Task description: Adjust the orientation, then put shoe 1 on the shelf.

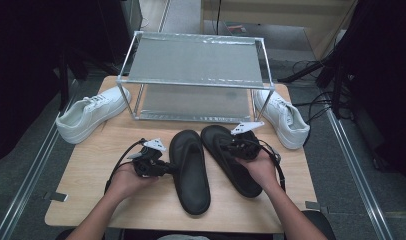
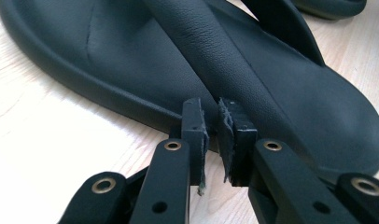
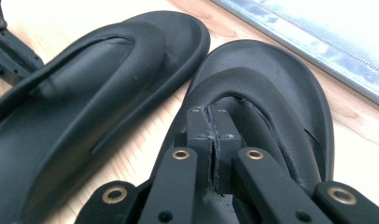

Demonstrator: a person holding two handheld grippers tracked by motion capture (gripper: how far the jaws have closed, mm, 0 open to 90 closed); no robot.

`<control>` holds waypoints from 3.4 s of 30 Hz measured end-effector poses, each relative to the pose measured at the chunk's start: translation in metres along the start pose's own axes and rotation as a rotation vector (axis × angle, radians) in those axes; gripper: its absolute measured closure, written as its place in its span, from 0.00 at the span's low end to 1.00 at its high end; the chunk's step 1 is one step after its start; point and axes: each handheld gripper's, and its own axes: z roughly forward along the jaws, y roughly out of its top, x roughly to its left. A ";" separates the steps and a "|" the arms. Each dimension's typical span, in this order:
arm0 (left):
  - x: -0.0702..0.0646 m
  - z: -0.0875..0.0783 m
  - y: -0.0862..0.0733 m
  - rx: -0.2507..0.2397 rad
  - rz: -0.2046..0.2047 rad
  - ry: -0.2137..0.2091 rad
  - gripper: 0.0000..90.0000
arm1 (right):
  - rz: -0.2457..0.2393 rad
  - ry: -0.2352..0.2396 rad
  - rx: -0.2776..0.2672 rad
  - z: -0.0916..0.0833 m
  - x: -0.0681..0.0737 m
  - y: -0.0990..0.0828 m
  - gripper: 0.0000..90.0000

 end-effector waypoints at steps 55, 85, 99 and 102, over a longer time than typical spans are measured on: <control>0.005 -0.013 0.002 -0.077 -0.041 0.020 0.46 | 0.123 0.075 -0.151 -0.032 0.008 -0.024 0.60; 0.027 -0.020 0.023 -0.141 -0.042 0.040 0.46 | 0.140 0.021 -0.124 -0.019 0.035 -0.044 0.44; 0.029 -0.019 0.024 -0.127 -0.035 0.051 0.45 | 0.110 -0.017 -0.094 0.005 0.049 -0.043 0.45; 0.030 -0.018 0.024 -0.122 -0.036 0.041 0.45 | 0.110 -0.023 -0.090 0.009 0.048 -0.043 0.46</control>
